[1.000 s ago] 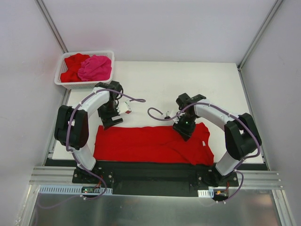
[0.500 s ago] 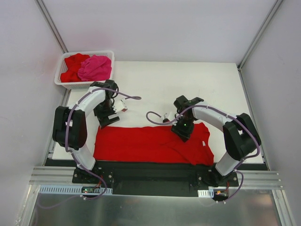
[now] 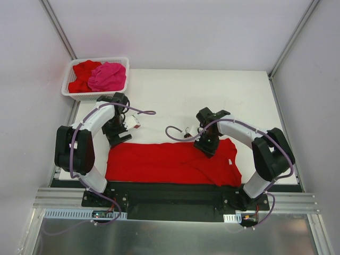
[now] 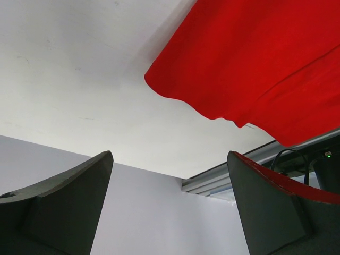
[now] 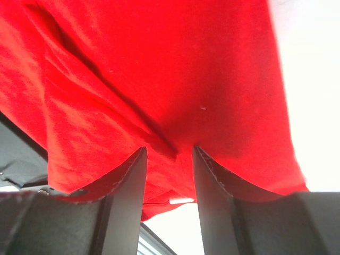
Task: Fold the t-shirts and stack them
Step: Fold the other side of the tshirt into a rectangle
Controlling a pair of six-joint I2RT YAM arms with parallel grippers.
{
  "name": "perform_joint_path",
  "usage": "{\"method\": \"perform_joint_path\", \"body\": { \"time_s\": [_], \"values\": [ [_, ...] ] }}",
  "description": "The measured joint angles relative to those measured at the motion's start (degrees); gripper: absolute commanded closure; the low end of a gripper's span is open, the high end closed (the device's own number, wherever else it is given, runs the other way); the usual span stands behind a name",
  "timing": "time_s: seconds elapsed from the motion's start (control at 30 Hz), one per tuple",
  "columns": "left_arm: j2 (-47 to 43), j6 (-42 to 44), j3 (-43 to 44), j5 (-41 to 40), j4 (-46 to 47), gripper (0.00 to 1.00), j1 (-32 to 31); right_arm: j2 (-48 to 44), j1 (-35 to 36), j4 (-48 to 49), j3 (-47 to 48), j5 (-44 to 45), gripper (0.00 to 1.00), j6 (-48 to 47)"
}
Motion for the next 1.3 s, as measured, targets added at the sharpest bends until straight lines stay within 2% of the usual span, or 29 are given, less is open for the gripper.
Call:
{"method": "perform_joint_path", "body": {
  "time_s": [0.13, 0.17, 0.23, 0.27, 0.3, 0.57, 0.83, 1.1, 1.3],
  "values": [
    [0.0, 0.0, 0.0, -0.4, 0.0, 0.10, 0.0, 1.3, 0.0, -0.6, 0.0, -0.9, 0.60, -0.4],
    [0.0, 0.0, 0.0, -0.4, 0.0, 0.10, 0.0, 1.4, 0.0, -0.8, 0.0, -1.0, 0.70, -0.5],
    [0.0, 0.0, 0.0, -0.4, 0.0, 0.10, 0.0, 1.6, 0.0, -1.5, 0.0, -1.5, 0.83, -1.1],
    [0.0, 0.0, 0.0, -0.4, 0.0, 0.10, 0.0, 1.6, 0.0, -1.8, 0.0, -1.8, 0.96, -1.3],
    [0.0, 0.0, 0.0, -0.4, 0.0, 0.10, 0.0, 1.6, 0.0, -2.2, 0.0, -2.0, 0.99, -1.5],
    [0.0, 0.1, 0.0, -0.9, 0.1, 0.10, 0.0, 1.6, 0.4, -7.4, 2.4, -4.4, 0.99, -1.9],
    [0.0, 0.3, 0.0, -1.0, 0.3, 0.10, 0.0, 1.9, 1.7, -16.1, 7.8, -11.7, 0.99, -4.6],
    [1.9, 0.4, 1.0, -1.3, 0.6, 0.09, 0.0, 8.2, 2.0, -22.5, 10.4, -19.5, 0.99, -9.6],
    [3.1, 0.4, 1.7, -1.4, 0.7, 0.10, 0.0, 10.0, 5.2, -23.7, 11.1, -22.8, 0.99, -10.5]
  ]
}}
